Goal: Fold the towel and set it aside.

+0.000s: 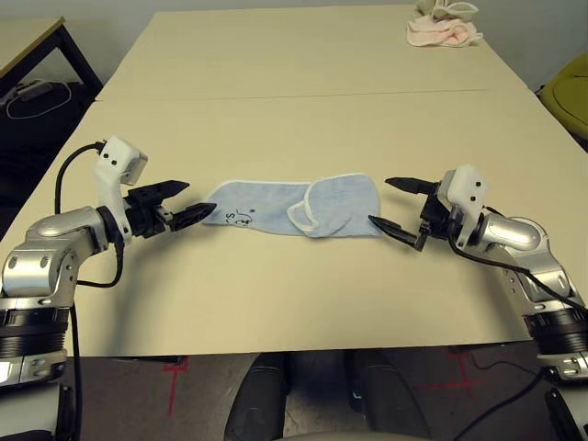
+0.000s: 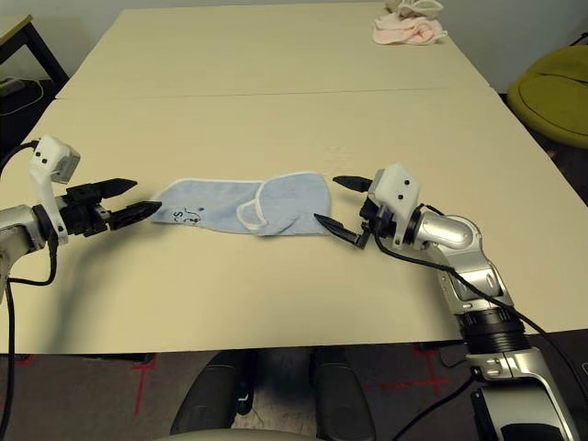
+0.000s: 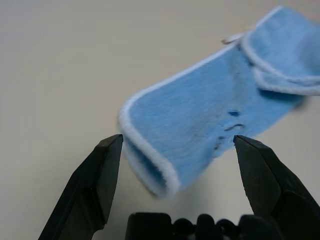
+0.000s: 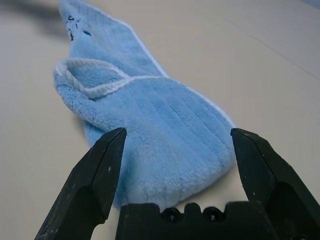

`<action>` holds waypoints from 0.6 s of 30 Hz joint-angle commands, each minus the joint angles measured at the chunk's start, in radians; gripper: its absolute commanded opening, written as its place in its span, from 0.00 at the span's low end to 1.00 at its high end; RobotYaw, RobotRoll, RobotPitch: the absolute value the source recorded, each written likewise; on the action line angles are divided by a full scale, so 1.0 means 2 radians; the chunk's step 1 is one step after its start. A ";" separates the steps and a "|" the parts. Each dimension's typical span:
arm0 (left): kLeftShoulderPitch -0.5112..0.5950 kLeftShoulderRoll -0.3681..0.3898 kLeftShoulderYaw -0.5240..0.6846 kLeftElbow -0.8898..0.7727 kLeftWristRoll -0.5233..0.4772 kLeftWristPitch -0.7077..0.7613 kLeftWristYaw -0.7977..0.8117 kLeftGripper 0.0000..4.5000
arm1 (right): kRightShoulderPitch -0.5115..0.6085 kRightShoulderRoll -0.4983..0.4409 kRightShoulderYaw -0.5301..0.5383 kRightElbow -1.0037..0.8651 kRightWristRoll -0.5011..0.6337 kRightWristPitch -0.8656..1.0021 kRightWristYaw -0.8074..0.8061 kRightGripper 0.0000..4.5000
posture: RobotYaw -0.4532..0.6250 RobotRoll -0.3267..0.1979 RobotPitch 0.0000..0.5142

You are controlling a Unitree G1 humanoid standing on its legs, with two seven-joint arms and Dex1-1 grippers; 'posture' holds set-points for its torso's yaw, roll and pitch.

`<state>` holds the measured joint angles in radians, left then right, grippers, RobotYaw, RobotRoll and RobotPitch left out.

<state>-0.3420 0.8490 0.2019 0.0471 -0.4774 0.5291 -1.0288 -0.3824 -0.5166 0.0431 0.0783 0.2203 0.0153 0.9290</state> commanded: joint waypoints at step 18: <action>-0.016 -0.020 0.065 -0.067 -0.127 0.336 0.123 1.00 | -0.006 0.010 0.016 -0.032 0.001 0.029 -0.007 1.00 | 0.53 0.62 0.31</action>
<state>-0.3837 0.8183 0.3156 -0.0660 -0.7073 1.1593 -0.8061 -0.3922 -0.4958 0.0671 0.0380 0.2201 0.0657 0.9148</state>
